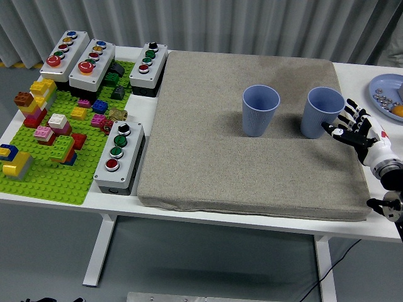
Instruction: Pick cup pour cup place
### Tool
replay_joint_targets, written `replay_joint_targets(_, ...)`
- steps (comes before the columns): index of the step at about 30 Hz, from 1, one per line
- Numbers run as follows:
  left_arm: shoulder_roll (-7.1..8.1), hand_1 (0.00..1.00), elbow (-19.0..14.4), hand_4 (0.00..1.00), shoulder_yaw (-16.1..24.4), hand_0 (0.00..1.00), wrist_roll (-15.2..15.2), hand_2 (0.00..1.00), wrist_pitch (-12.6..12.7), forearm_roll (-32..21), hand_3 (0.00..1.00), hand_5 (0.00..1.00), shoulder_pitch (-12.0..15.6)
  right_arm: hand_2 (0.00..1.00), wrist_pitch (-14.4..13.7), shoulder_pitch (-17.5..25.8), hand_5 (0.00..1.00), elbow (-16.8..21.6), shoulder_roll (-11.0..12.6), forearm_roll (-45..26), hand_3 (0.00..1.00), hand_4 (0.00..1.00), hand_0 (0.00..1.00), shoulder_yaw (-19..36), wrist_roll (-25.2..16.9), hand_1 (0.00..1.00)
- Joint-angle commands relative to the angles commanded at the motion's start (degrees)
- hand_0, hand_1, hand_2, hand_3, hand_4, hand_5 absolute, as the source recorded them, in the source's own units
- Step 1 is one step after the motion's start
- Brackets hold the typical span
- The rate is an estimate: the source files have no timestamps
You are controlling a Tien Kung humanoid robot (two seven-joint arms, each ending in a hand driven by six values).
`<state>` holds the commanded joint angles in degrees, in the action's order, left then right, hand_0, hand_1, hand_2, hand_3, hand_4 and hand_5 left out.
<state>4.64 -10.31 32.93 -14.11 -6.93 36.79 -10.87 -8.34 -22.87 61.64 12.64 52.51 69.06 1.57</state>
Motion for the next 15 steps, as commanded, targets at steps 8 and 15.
replay_joint_targets(8, 0.00, 0.764, 0.00, 0.502, -0.33, 0.772, 0.07, 0.819, 0.01, -0.40, 0.670, 0.998, -0.18, 0.994, -0.03, -0.51, 0.164, -0.26, -0.27, 0.03, 0.996, 0.847, 0.939, -0.43, 0.24, 0.904)
replay_joint_targets(15, 0.02, 0.764, 0.00, 0.503, -0.61, 0.772, 0.11, 0.819, -0.01, -0.62, 0.669, 0.998, -0.29, 0.993, -0.20, -1.00, 0.165, -0.52, -0.52, 0.31, 0.995, 0.846, 0.940, -0.84, 0.45, 0.904)
